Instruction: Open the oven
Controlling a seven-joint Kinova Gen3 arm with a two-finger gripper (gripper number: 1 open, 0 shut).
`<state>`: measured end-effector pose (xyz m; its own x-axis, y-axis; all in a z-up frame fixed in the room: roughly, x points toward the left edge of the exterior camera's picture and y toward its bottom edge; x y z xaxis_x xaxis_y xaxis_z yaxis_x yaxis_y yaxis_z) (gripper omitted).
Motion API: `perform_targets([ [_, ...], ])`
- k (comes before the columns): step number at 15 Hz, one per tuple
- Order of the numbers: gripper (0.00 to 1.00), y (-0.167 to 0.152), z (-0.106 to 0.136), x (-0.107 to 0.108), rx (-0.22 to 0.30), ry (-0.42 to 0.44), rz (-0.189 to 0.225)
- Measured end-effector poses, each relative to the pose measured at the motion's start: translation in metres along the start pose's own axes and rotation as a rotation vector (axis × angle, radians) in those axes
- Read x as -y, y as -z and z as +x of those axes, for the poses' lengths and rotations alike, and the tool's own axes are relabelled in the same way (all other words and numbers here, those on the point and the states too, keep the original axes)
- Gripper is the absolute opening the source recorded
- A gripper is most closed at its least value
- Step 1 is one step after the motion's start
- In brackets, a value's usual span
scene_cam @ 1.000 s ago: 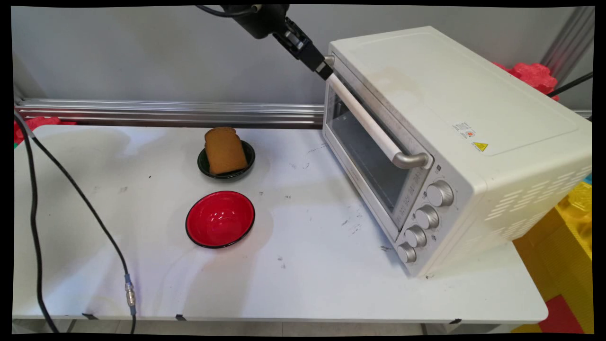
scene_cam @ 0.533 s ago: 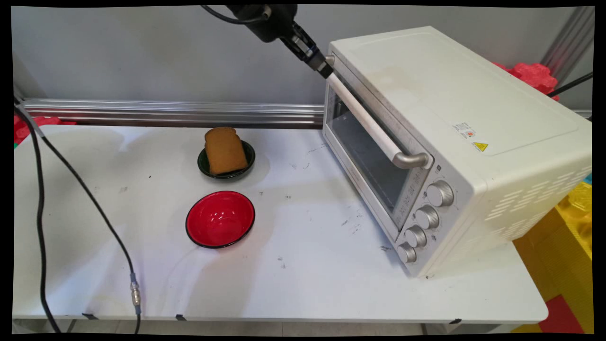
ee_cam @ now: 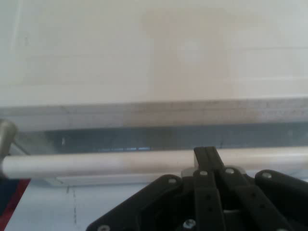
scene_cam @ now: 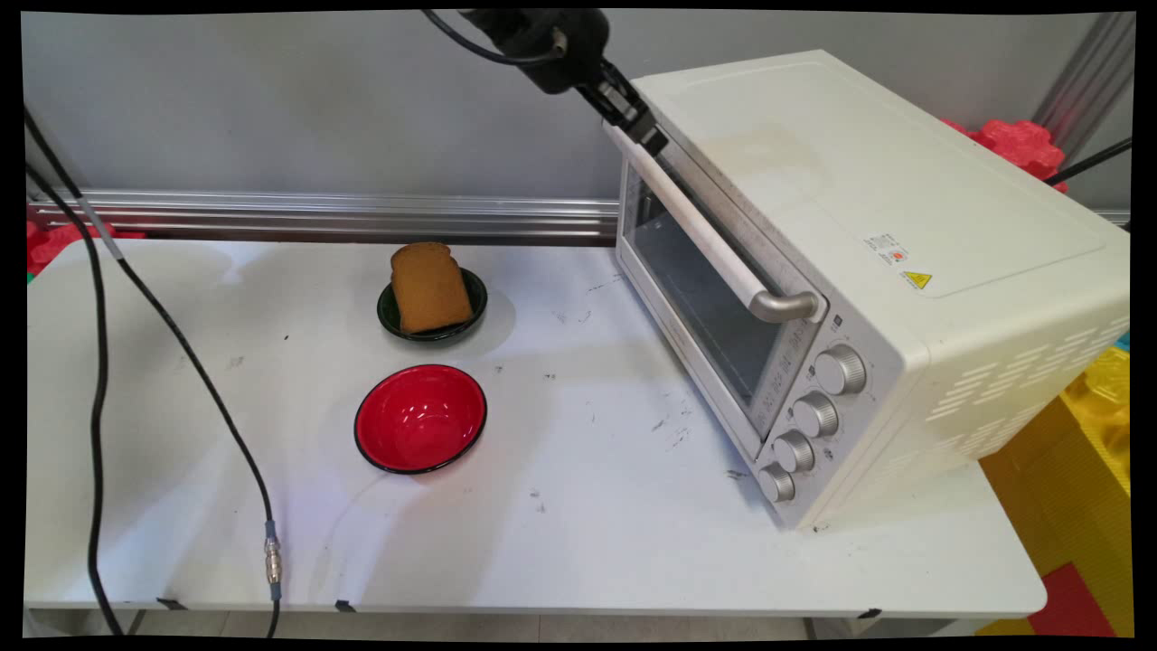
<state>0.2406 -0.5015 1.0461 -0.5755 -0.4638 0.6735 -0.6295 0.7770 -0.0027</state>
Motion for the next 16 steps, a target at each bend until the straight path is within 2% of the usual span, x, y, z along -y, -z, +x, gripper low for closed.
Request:
perform_targets([
  [8,0.00,-0.031,0.009,-0.003,-0.008,-0.004,-0.006],
  [16,0.00,-0.053,0.005,-0.004,-0.002,-0.015,-0.011],
])
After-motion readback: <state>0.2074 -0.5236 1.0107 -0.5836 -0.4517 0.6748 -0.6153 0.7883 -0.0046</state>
